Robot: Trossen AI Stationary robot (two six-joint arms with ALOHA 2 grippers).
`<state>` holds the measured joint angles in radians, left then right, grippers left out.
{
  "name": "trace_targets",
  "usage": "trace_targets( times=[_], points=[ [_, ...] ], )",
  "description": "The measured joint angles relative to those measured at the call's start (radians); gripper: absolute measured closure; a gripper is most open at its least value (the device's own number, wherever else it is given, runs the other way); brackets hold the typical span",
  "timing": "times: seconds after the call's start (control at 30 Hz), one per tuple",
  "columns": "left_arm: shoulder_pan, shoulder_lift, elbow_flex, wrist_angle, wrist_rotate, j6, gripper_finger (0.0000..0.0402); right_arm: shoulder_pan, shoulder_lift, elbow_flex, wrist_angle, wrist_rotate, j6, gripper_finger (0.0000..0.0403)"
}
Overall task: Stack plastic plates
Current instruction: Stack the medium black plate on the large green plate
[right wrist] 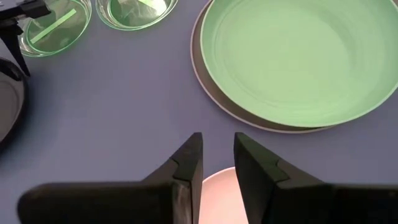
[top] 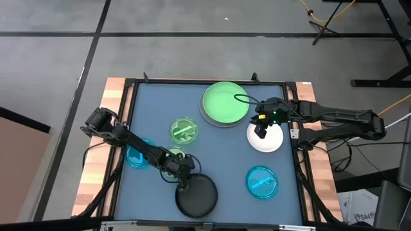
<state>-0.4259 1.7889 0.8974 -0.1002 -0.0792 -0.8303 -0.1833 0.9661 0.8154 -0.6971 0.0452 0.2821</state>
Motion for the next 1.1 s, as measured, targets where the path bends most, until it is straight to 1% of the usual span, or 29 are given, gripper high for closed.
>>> trace_targets(
  times=[0.13,0.37,0.43,0.6,0.73,1.1],
  points=[
    [0.000,0.000,0.000,0.000,-0.001,0.000,0.0344,0.000,0.000,0.000,0.000,0.000,0.000,0.0323],
    [0.000,0.000,0.000,0.003,-0.003,-0.002,0.0388,0.000,0.000,0.000,0.000,0.000,0.000,0.0323],
    [0.000,0.000,0.001,0.005,-0.002,-0.005,0.0395,0.000,0.000,0.000,0.000,0.000,0.000,0.0323],
    [0.004,-0.004,0.001,0.006,0.003,-0.003,0.0393,0.000,0.000,0.000,0.000,0.000,0.000,0.0323],
    [0.024,-0.022,0.000,0.002,0.041,0.003,0.0393,0.000,0.000,0.000,0.000,0.000,0.000,0.0323],
    [0.120,-0.077,0.000,0.013,0.045,0.059,0.0392,0.000,0.000,0.001,-0.001,-0.001,0.001,0.0323]
  ],
)
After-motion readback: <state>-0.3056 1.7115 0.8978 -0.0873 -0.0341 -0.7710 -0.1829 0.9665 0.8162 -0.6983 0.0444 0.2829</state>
